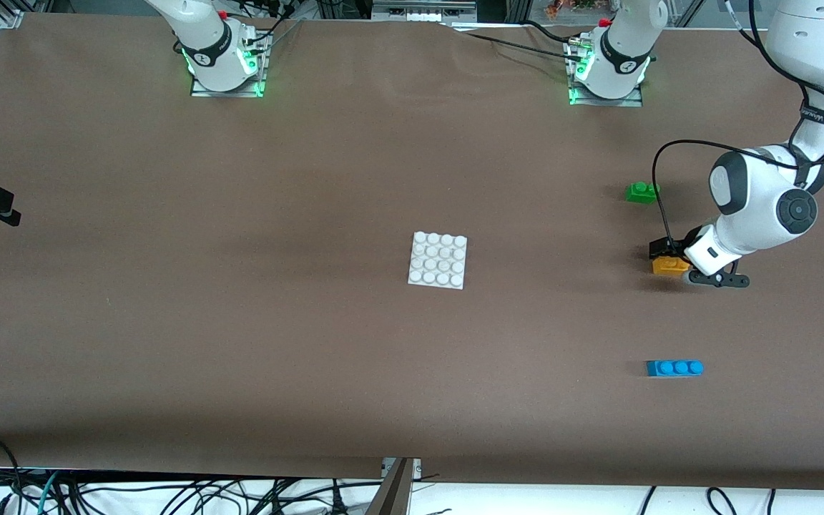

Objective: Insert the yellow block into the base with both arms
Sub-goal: 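Move the left gripper over the yellow brick, then lower and close the left gripper on the yellow brick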

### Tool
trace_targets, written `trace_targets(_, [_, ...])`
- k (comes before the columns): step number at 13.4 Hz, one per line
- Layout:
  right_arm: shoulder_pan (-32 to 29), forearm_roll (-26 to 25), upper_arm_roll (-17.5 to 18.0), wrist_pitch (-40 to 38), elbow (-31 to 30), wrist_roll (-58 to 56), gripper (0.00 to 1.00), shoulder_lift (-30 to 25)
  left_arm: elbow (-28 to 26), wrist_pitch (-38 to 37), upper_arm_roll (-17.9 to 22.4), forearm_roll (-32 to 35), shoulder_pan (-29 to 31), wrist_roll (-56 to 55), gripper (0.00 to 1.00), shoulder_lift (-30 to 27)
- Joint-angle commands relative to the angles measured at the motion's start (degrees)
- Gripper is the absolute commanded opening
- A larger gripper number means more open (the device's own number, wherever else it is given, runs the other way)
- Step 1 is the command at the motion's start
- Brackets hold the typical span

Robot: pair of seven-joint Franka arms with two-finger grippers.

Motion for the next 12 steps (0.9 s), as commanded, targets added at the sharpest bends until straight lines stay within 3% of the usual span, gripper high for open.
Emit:
trace_targets(1, [-0.22,-0.03,0.31,-1.02,1.0,-0.87,1.0,-0.03,3.13,-0.01,-0.13,-0.76,0.4,2.0,1.0,2.47])
trace_targets(8, [-0.22,0.14,0.4,-1.11,0.91,-0.78,1.0,0.05,4.1,-0.01,-0.04,-0.84,0.4,2.0,0.98,3.79])
trace_targets(12, [-0.31,0.23,0.4,-1.02,0.91,-0.78,1.0,0.05,4.11,-0.1,-0.04,-0.84,0.49,2.0,0.38,4.06])
